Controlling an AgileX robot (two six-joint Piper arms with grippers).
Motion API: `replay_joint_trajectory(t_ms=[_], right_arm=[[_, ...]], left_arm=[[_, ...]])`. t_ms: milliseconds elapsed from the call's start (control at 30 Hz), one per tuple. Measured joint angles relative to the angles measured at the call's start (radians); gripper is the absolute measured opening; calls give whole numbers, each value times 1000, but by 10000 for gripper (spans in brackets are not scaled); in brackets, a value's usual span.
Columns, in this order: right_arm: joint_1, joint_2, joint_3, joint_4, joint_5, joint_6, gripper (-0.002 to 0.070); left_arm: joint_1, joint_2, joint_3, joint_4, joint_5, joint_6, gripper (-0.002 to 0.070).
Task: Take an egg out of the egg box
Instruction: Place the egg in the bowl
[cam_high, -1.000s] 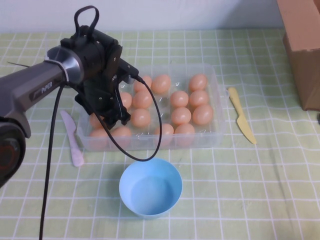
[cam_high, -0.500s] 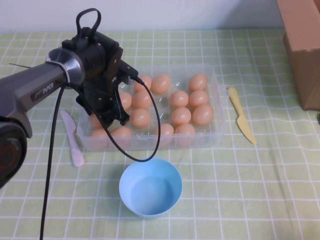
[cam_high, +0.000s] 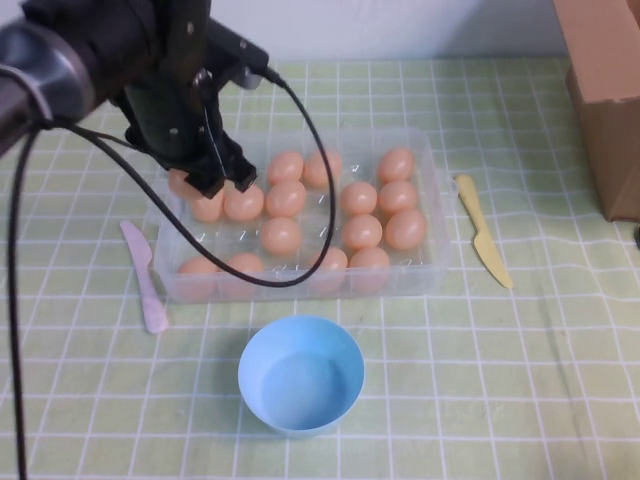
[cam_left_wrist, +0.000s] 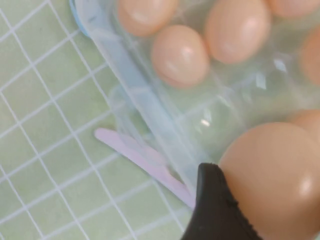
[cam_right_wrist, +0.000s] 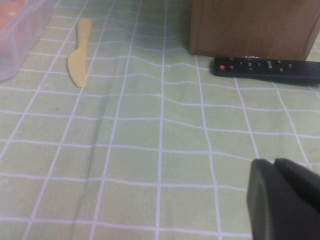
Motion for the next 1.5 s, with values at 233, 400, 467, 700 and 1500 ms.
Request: replay_joint_trajectory(t_ms=[233, 400, 467, 700, 1500], right_arm=[[0, 0, 0, 0, 0, 0, -17], [0, 0, 0, 0, 0, 0, -17], [0, 0, 0, 0, 0, 0, -17], [0, 0, 0, 0, 0, 0, -17], [0, 0, 0, 0, 0, 0, -17]], left_arm=[[-128, -166, 25, -130, 46, 31, 361], [-215, -229, 129, -179, 50, 85, 360], [-241, -247, 198, -181, 52, 89, 360], [-267, -262, 371, -188, 50, 102, 359], [-267, -17, 460, -252, -160, 105, 357]])
